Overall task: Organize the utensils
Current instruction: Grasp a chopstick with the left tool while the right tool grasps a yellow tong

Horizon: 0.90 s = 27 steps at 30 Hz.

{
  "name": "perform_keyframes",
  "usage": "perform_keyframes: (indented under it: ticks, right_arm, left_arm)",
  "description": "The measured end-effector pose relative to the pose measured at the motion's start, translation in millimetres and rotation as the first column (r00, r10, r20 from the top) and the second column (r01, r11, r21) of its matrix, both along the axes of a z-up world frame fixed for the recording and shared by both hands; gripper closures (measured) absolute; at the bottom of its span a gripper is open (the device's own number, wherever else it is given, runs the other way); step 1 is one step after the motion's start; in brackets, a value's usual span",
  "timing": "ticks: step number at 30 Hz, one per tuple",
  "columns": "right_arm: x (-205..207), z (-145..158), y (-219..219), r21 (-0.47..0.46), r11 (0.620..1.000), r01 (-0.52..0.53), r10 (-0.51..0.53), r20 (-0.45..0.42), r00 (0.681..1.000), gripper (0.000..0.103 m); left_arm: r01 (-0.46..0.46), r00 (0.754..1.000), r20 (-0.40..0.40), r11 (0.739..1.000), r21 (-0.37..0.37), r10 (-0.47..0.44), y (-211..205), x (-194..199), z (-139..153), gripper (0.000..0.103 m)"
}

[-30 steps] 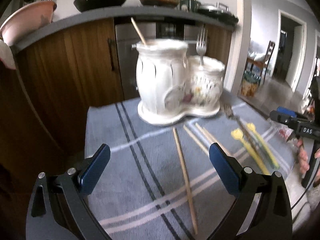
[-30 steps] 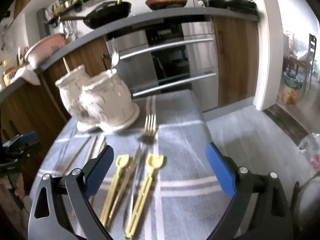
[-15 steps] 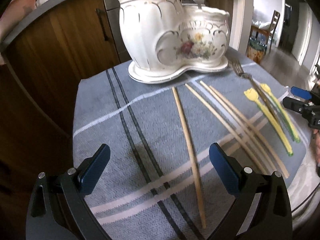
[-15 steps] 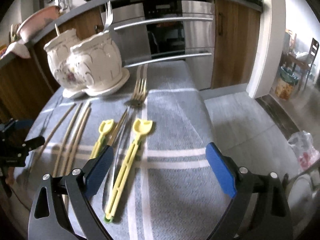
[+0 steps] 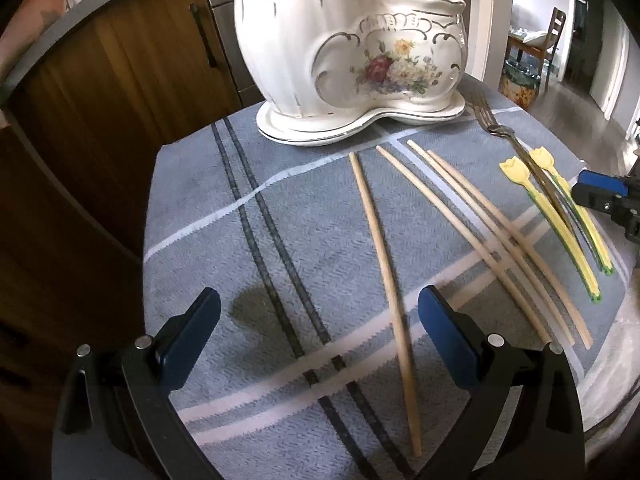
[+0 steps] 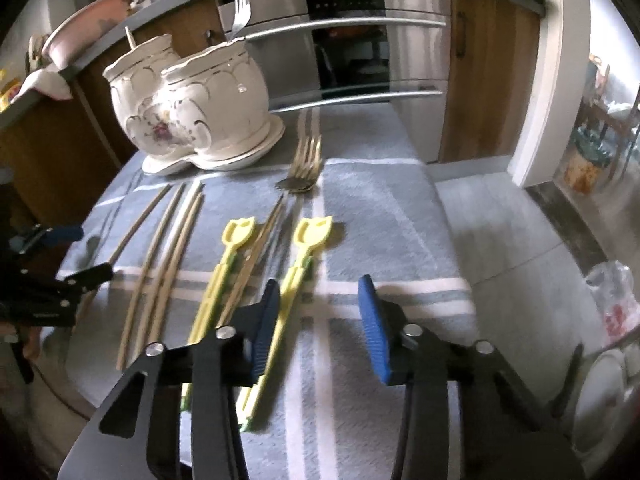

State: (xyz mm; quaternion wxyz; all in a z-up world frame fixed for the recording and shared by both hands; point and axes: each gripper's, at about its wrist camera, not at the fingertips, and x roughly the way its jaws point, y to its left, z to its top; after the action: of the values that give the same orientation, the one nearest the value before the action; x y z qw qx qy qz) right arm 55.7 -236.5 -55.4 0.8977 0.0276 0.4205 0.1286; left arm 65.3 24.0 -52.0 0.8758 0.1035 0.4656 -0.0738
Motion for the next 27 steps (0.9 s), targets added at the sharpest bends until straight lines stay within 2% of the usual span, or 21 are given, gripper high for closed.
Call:
perform_keyframes:
  ticks: [2,4,7,9,11,17,22,26,27]
  right_arm:
    - [1,0,3,0.002,1.000,-0.007,0.007,-0.007,1.000,0.069]
    - [1,-1,6,0.003,1.000,-0.022,0.022,-0.016,1.000,0.073]
    - [1,1,9,-0.008,0.999,-0.045,0.044,-0.026,0.999,0.081]
    - [3,3,8,-0.041,0.998,-0.039,0.037,-0.027,0.999,0.085]
    - [6,4,6,-0.059,0.998,-0.031,0.029,-0.032,0.999,0.085]
    - [23,1,6,-0.060,0.997,-0.048,0.041,-0.116,0.992,0.084]
    - [28,2,7,-0.064,0.997,-0.054,0.046,-0.119,0.992,0.087]
    - [26,0,3,-0.047,0.998,-0.046,0.041,-0.108,0.993,0.092]
    - [25,0,2,-0.041,0.998,-0.043,0.039,-0.106,0.994,0.092]
  left_arm:
    - [0.011,1.000,-0.010,1.000,-0.008,-0.011,-3,1,-1,0.006]
    - [0.027,1.000,-0.007,0.999,-0.021,-0.028,-5,0,1,0.015]
    - [0.046,0.999,-0.018,0.997,-0.058,-0.047,-4,1,3,0.037]
    - [0.060,0.997,-0.035,0.994,-0.094,-0.064,-3,2,4,0.061]
    - [0.061,0.997,-0.041,0.995,-0.082,-0.065,-3,5,5,0.073]
    - [0.040,0.997,-0.066,0.996,-0.081,-0.046,-4,18,5,0.076]
    - [0.041,0.997,-0.067,0.996,-0.084,-0.047,-7,26,5,0.076]
    - [0.036,0.997,-0.068,0.996,-0.087,-0.042,-3,28,5,0.096]
    - [0.034,0.997,-0.069,0.995,-0.089,-0.040,-2,28,5,0.097]
